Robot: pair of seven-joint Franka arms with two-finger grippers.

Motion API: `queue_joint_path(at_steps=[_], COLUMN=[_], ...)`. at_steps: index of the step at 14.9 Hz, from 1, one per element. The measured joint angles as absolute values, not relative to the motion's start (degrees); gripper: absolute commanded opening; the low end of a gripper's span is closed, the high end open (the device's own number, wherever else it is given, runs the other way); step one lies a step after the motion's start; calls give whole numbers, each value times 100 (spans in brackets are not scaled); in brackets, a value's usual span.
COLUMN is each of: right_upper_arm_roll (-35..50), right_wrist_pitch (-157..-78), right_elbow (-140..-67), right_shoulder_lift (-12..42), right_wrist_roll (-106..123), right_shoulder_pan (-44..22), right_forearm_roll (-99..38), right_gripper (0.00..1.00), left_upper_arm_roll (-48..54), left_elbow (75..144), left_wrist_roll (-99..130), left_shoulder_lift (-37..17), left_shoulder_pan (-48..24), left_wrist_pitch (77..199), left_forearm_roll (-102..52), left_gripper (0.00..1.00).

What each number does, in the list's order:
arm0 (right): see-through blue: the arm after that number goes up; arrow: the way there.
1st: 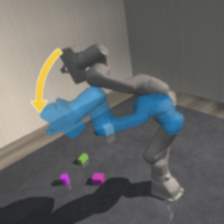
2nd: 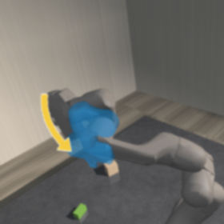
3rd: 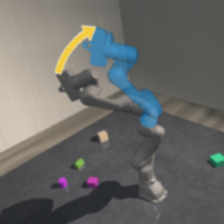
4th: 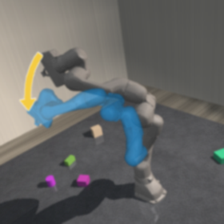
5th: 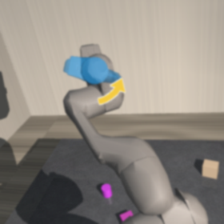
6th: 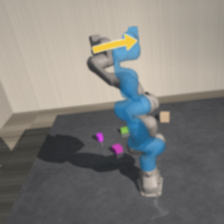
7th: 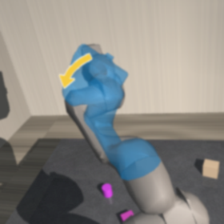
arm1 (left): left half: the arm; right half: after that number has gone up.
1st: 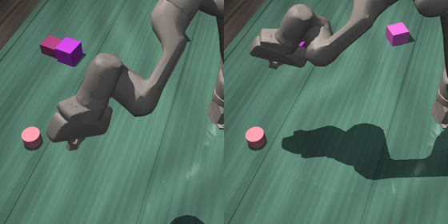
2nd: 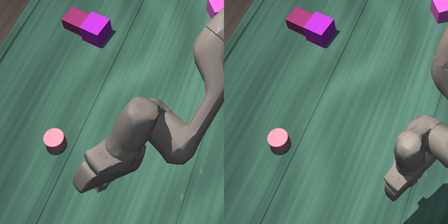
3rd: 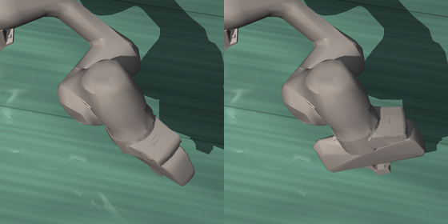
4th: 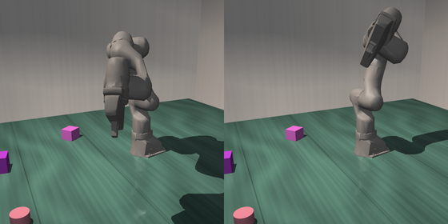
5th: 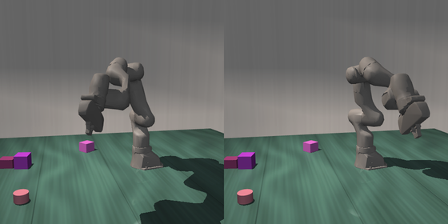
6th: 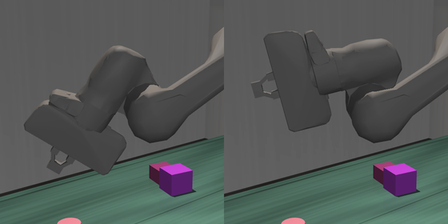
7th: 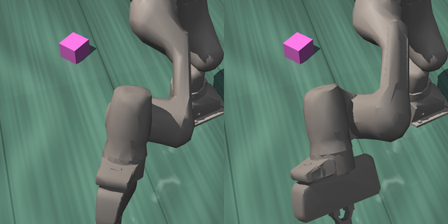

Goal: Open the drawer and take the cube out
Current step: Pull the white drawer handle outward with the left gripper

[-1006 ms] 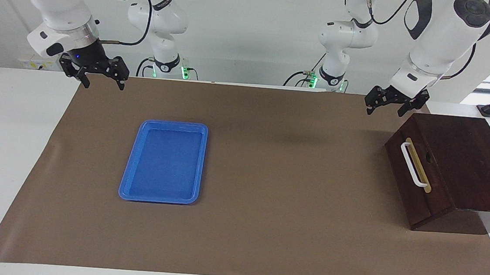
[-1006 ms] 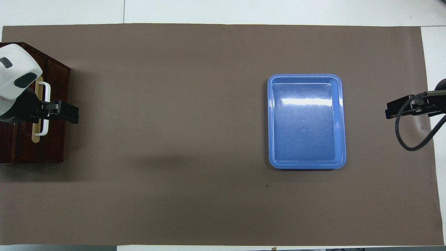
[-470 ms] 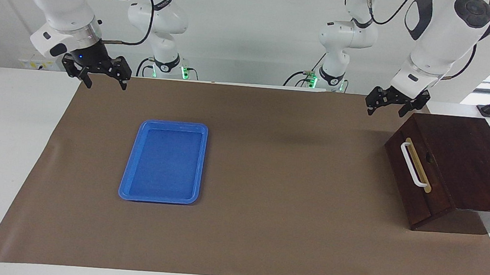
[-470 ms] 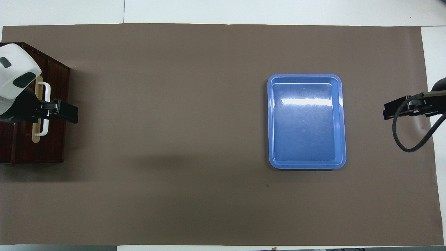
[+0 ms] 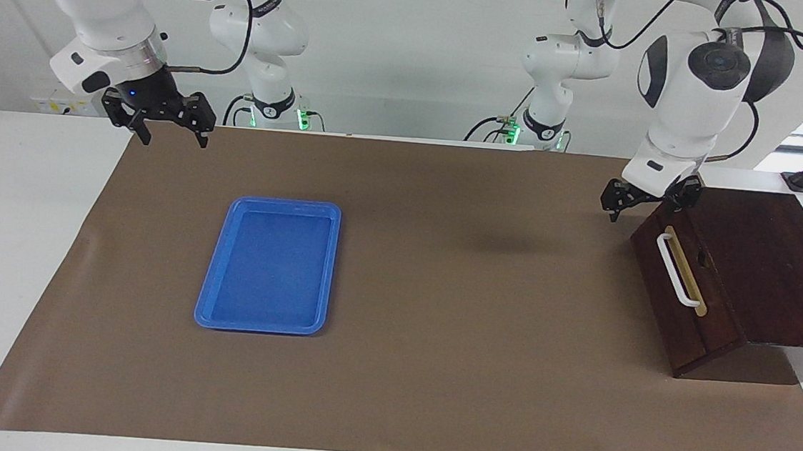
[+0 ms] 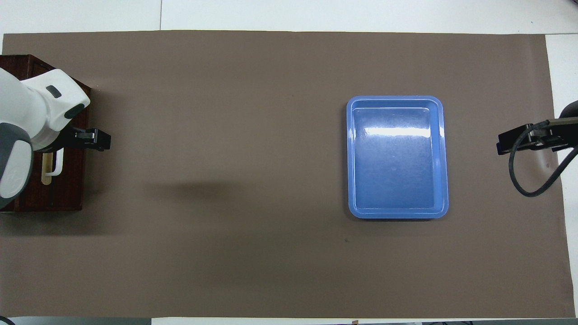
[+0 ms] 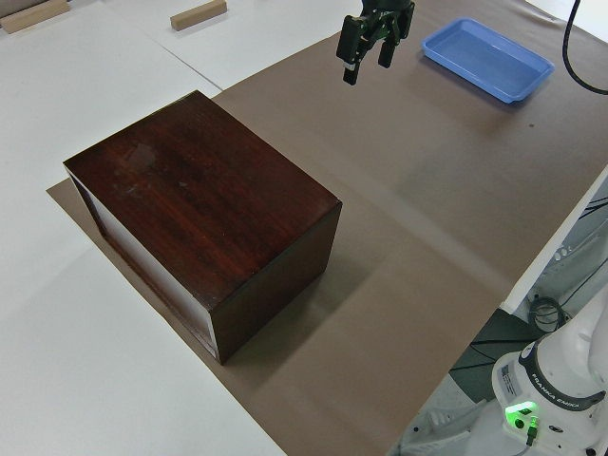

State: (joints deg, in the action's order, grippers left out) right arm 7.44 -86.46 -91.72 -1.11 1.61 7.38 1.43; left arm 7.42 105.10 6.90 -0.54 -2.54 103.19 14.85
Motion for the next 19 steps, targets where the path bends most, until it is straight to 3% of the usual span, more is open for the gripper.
queue_joint_path(at_steps=[7,19], right_upper_arm_roll=[738,733], right_wrist_pitch=[-8646,-8646], right_elbow=[-9172,-9175], right_shoulder_lift=[-111,-111], right_wrist_roll=[161,161], right_shoulder_pan=[739,740], right_forearm_roll=[143,143], right_gripper=[100,100], left_upper_arm_roll=[687,597], left_elbow=[10660,10867], left_wrist_roll=[1078,1345], left_shoulder_lift=[-843,-1351], left_shoulder_pan=[-281,-27], left_wrist_pitch=[11339,12110], left_forearm_roll=[2889,3705], left_gripper=[100,100])
